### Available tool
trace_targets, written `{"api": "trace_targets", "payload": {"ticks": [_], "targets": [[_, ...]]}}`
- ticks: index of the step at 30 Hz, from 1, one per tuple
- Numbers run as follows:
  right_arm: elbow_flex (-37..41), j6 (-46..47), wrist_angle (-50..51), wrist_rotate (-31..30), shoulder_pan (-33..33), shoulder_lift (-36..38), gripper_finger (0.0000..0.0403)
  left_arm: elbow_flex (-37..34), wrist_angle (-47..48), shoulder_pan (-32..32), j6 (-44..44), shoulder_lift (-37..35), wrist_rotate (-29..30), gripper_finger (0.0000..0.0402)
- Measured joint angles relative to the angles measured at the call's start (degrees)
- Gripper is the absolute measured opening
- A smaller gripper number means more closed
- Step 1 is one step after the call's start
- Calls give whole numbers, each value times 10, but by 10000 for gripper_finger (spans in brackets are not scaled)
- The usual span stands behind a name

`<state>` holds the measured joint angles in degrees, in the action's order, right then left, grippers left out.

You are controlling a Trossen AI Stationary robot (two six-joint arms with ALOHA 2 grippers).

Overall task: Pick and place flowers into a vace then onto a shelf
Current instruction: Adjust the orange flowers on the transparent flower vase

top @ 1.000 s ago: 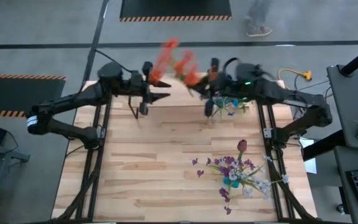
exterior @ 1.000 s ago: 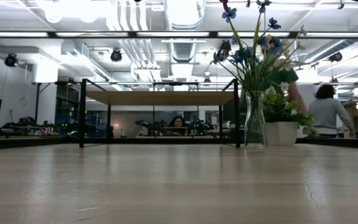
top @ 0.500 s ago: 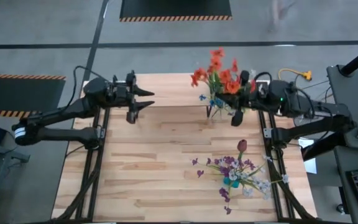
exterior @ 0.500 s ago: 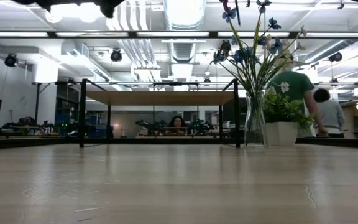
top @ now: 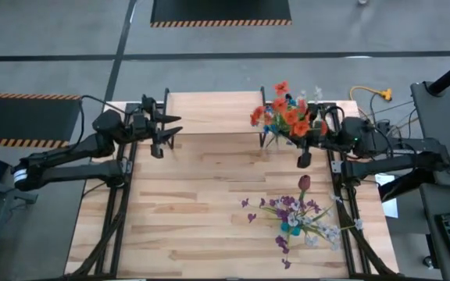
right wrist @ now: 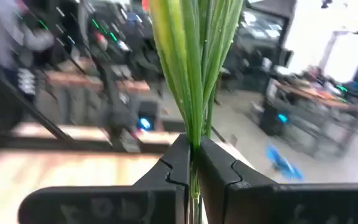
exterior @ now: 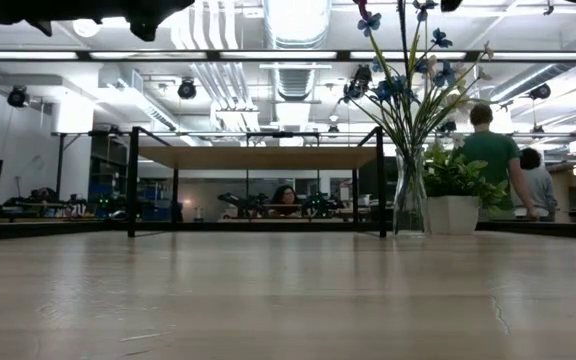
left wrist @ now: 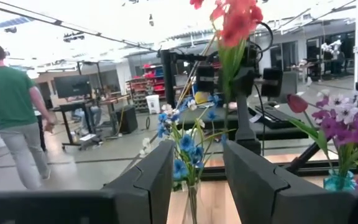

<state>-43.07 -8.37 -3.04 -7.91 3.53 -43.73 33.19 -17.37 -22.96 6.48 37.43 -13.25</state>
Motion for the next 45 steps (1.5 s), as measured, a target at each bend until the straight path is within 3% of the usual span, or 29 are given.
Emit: {"api": "trace_targets", "payload": {"ticks": [6, 15, 25, 34, 38, 40, 45], "targets": [[2, 8, 36, 12, -7, 35, 11, 17, 34, 0, 0, 7, 1, 127], [73, 24, 62, -1, -17, 114, 11, 27, 63, 0, 4, 9, 2, 127], [73, 82, 137, -19, -35, 173, 11, 27, 83, 0, 3, 2, 4, 127], [72, 84, 177, -152, -50, 217, 11, 26, 99, 0, 0, -4, 32, 127], [91, 65, 177, -179, -51, 221, 11, 26, 99, 0, -1, -12, 32, 127], [104, 51, 171, -226, -51, 222, 11, 26, 99, 0, -2, -17, 32, 127], [163, 19, 66, -267, -51, 217, 11, 26, 99, 0, -2, -23, 32, 127]]}}
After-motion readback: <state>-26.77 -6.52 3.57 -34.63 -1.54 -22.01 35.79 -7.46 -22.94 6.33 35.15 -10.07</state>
